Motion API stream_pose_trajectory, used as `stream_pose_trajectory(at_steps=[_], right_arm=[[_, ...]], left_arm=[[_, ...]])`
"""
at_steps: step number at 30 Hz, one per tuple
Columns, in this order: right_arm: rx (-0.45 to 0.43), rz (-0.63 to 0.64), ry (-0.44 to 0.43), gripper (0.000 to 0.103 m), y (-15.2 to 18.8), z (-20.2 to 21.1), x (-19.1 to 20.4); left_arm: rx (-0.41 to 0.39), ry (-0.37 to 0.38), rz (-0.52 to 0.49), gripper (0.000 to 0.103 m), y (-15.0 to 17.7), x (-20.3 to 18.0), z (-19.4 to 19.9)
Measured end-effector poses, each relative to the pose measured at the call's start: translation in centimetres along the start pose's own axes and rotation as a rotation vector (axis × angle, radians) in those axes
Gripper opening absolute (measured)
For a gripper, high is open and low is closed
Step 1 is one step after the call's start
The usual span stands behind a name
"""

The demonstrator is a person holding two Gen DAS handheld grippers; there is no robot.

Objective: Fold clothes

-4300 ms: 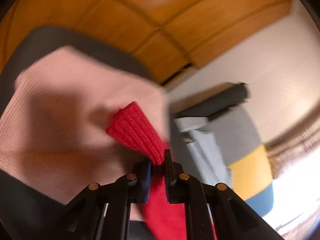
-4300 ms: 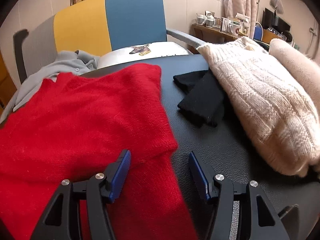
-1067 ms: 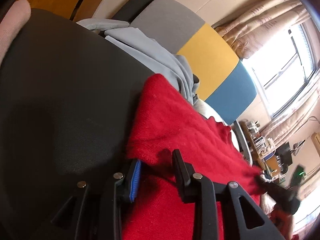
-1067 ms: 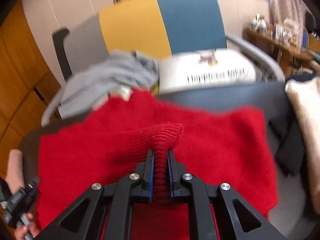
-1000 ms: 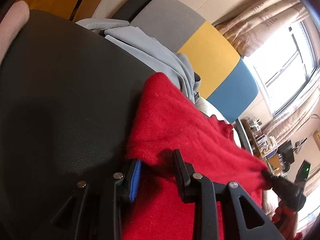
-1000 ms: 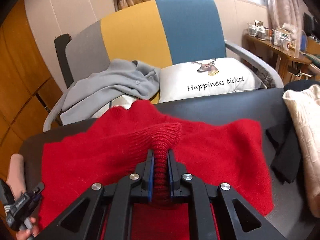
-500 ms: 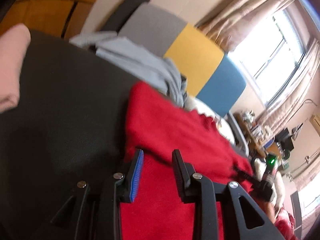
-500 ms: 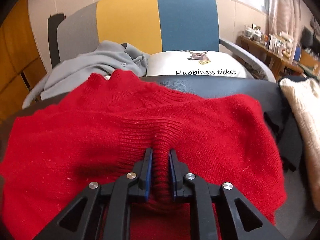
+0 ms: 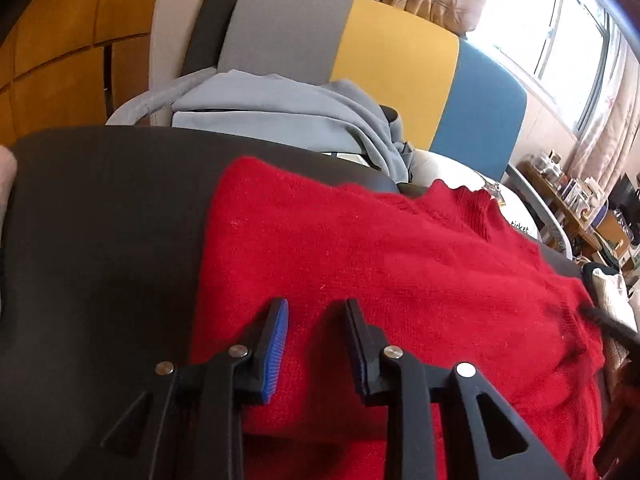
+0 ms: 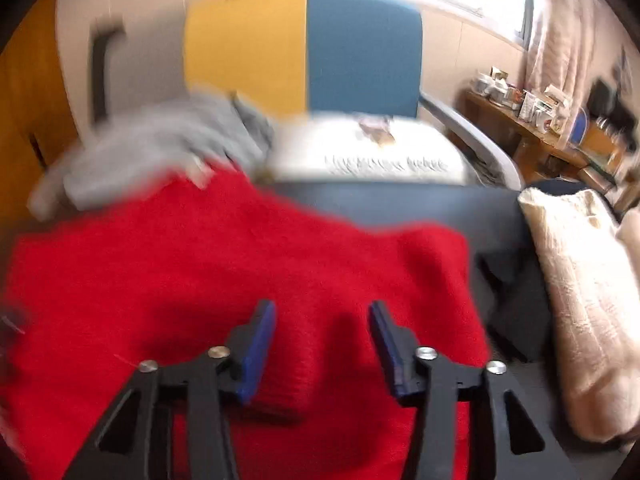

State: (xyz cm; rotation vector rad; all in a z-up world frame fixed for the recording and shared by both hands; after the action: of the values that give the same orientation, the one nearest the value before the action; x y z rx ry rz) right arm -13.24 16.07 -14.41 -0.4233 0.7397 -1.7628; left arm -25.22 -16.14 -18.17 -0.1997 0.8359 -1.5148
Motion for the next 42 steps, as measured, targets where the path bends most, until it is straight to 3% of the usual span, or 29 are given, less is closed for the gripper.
stream_pose_trajectory(at_steps=[2, 5, 8, 9, 14, 17, 21, 25, 30, 32, 34, 36, 37, 40, 42], right_arm=[[-0.063, 0.002, -0.101, 0.035, -0.9, 1.6, 2.1], [-0.033, 0.182, -0.185, 0.023, -0.7, 0.9, 8.6], [0.030, 0.278, -0.164, 0.009, 0.6, -1.0, 11.4], [0.059, 0.284, -0.152, 0.004, 1.2, -1.6, 11.4], [0.075, 0.055, -0.149, 0.000, 3.5, -1.3, 4.8], [0.098, 0.033, -0.140, 0.000, 2.5, -0.8, 3.7], [0.005, 0.095, -0.147, 0.018, -1.6, -0.9, 5.0], [0.095, 0.086, -0.146, 0.019, -3.0, -5.4, 4.8], [0.082, -0.026, -0.101, 0.007, -2.1, -6.8, 1.1], [0.081, -0.055, -0.087, 0.008, -1.7, -5.2, 0.9], [0.069, -0.071, -0.108, 0.019, -0.9, -2.9, 0.7], [0.062, -0.068, -0.128, 0.040, 0.8, -0.2, 0.2], [0.069, -0.063, -0.131, 0.044, 2.2, 1.2, -0.2], [0.109, -0.053, -0.140, 0.046, 6.3, 5.4, -0.5], [0.118, -0.076, -0.138, 0.046, 8.9, 7.8, -1.7]], left_arm=[[0.003, 0.004, 0.006, 0.028, 0.2, 0.1, 0.1], [0.001, -0.001, 0.001, 0.028, 0.3, 0.2, 0.3], [0.002, 0.017, 0.016, 0.028, 0.4, 0.4, -0.2], [0.004, 0.025, 0.023, 0.028, 0.4, 0.4, -0.6], [0.010, 0.061, 0.056, 0.028, 0.1, 0.7, -1.3], [0.007, 0.046, 0.041, 0.028, 0.1, 0.4, -1.5], [0.004, 0.042, 0.039, 0.028, 0.1, 0.3, -1.6], [0.000, 0.025, 0.026, 0.028, 0.2, 0.0, -1.7], [-0.007, -0.013, -0.015, 0.029, 0.2, -0.9, -2.3], [-0.006, -0.017, -0.022, 0.029, 0.1, -1.0, -2.5], [-0.004, -0.006, -0.013, 0.029, 0.0, -0.8, -2.5], [0.005, 0.013, 0.003, 0.029, -0.2, -0.6, -2.3], [0.010, 0.023, 0.011, 0.029, -0.3, -0.5, -2.3], [0.074, 0.048, 0.000, 0.029, -0.5, -0.6, -1.1], [0.108, 0.145, 0.022, 0.029, -0.4, -0.6, 1.1]])
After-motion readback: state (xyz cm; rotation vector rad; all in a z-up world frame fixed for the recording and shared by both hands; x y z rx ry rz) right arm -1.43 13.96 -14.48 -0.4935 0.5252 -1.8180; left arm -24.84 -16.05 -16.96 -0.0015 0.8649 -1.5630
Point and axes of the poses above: each gripper's, at about its wrist camera, not at the fingertips, and z roughly against the way its jaws point, x to its left, y to its underside, the point moved 2 cm from there along -z, roughly the way its jaws point, and after that the axes turned 10 degrees about z, right-handed, at the moved point
